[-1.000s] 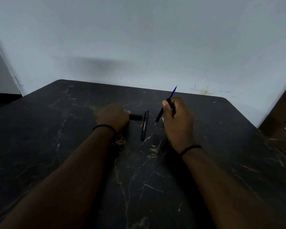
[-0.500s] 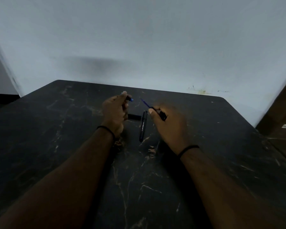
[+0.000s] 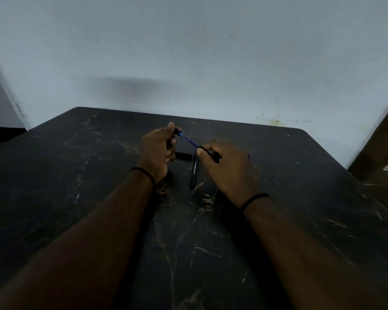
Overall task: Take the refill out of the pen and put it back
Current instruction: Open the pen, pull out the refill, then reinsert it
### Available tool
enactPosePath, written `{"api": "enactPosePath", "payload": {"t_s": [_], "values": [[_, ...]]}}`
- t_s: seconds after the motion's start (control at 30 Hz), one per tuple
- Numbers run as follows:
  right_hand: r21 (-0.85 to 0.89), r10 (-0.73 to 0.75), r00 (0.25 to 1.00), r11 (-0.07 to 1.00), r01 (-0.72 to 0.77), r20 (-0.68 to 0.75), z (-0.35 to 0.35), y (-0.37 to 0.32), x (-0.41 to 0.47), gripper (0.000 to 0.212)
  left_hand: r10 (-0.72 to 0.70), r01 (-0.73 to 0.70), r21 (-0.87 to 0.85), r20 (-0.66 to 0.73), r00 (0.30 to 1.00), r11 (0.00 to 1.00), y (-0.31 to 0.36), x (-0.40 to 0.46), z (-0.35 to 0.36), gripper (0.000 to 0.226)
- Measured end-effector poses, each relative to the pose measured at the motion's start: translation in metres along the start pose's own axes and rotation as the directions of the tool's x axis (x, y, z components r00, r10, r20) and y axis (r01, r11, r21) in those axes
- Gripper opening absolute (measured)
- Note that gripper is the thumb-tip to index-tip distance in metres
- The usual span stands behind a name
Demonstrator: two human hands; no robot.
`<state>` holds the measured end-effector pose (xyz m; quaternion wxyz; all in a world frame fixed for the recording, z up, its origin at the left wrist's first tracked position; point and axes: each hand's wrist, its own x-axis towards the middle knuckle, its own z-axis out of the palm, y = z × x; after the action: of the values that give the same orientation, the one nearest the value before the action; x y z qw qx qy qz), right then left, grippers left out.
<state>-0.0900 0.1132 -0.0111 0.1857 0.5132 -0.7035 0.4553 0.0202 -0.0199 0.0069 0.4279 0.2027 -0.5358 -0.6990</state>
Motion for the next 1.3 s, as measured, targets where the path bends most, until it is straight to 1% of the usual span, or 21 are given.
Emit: {"api": "enactPosePath", "payload": {"t_s": [0.17, 0.43, 0.67, 0.7, 0.8, 0.87, 1.0, 1.1, 1.17, 1.27, 1.3], "values": [[-0.015, -0.012, 1.0, 1.0, 0.012, -0.012, -0.001, -0.001, -0.002, 0.022, 0.012, -0.015, 0.074, 0.038, 0.999, 0.997, 0.003, -0.007, 0.002, 0.028], [-0.016, 0.032, 0.999, 0.999, -0.032, 0.012, -0.001, 0.001, -0.001, 0.017, 0.029, -0.05, 0.196, 0.109, 0.994, 0.979, 0.0, -0.01, 0.01, 0.032], [0.011, 0.067, 0.998, 0.998, -0.067, 0.008, -0.002, -0.001, -0.003, 0.014, 0.036, -0.058, 0.201, 0.112, 0.993, 0.978, -0.005, -0.007, 0.012, 0.024], [0.028, 0.083, 0.997, 0.996, -0.082, -0.003, -0.003, -0.001, -0.003, 0.014, 0.032, -0.055, 0.197, 0.113, 0.993, 0.979, -0.005, -0.007, 0.013, 0.024], [0.087, 0.166, 0.986, 0.983, -0.163, -0.021, -0.002, 0.0, -0.003, 0.023, 0.018, -0.036, 0.177, 0.103, 0.994, 0.984, -0.003, -0.008, 0.014, 0.024], [0.103, 0.194, 0.981, 0.976, -0.191, -0.021, -0.001, 0.001, -0.003, 0.023, 0.018, -0.036, 0.167, 0.106, 0.994, 0.985, -0.003, -0.008, 0.014, 0.024], [0.108, 0.199, 0.98, 0.975, -0.195, -0.028, 0.001, 0.003, -0.003, 0.015, 0.022, -0.04, 0.162, 0.116, 0.993, 0.986, -0.005, -0.007, 0.014, 0.026], [0.099, 0.166, 0.986, 0.982, -0.164, -0.02, 0.003, 0.005, -0.003, 0.011, 0.029, -0.051, 0.17, 0.128, 0.991, 0.984, -0.007, -0.006, 0.013, 0.027], [0.095, 0.142, 0.99, 0.986, -0.14, -0.014, 0.004, 0.007, -0.003, 0.014, 0.029, -0.05, 0.17, 0.125, 0.992, 0.984, -0.009, -0.004, 0.012, 0.027], [0.01, 0.106, 0.994, 0.994, -0.106, -0.012, 0.004, 0.008, -0.003, 0.031, 0.021, -0.045, 0.178, 0.134, 0.991, 0.983, -0.011, -0.002, 0.011, 0.024], [-0.016, 0.109, 0.994, 0.994, -0.109, -0.003, 0.004, 0.007, -0.003, 0.034, 0.019, -0.045, 0.181, 0.139, 0.99, 0.983, -0.011, -0.002, 0.011, 0.022]]}}
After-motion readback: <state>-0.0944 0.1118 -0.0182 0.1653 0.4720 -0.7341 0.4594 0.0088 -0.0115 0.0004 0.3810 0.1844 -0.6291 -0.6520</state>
